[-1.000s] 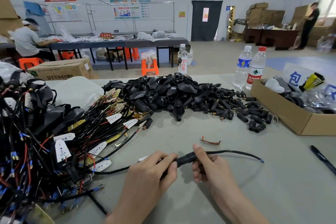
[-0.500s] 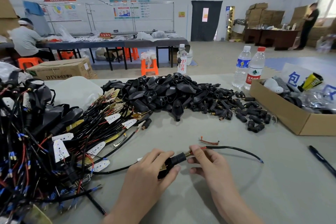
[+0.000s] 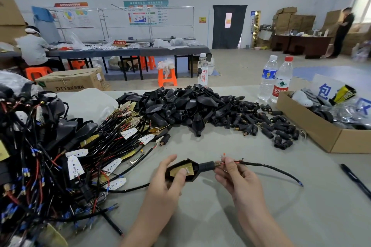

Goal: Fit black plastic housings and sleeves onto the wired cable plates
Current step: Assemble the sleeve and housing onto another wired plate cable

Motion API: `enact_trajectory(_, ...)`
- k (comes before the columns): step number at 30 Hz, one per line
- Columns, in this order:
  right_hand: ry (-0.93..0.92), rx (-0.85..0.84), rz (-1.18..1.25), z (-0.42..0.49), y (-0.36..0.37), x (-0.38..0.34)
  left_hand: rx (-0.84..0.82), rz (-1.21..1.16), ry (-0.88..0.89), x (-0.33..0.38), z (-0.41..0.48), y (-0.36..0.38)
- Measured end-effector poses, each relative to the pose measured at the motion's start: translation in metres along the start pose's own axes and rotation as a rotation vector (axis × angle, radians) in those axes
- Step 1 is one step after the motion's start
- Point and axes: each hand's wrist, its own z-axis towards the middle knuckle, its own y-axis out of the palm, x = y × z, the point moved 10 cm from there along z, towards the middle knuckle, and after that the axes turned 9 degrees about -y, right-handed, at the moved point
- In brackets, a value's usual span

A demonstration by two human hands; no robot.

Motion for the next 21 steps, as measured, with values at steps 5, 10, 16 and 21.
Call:
enact_trajectory(5,0.009,-0.046,-0.011,-0.016,0.024,-0.007,0.037,-0.56,-0.218,-0.013,-0.003,-0.016)
enact_trajectory(10,0.091,-0.221,-0.056,-0.049,0.089,-0.009,0.144,-0.611,-0.251,-0.01,-0.007,-0.077)
enact_trajectory(16,0.298,-0.788,-0.277,-0.121,0.21,-0.008,0.382,-0.419,-0.111,0.048,-0.008,-0.22)
enact_trajectory(21,0.175,-1.011,-0.304,-0.147,0.268,-0.025,0.511,0.064,-0.042,0.136,0.017,-0.328)
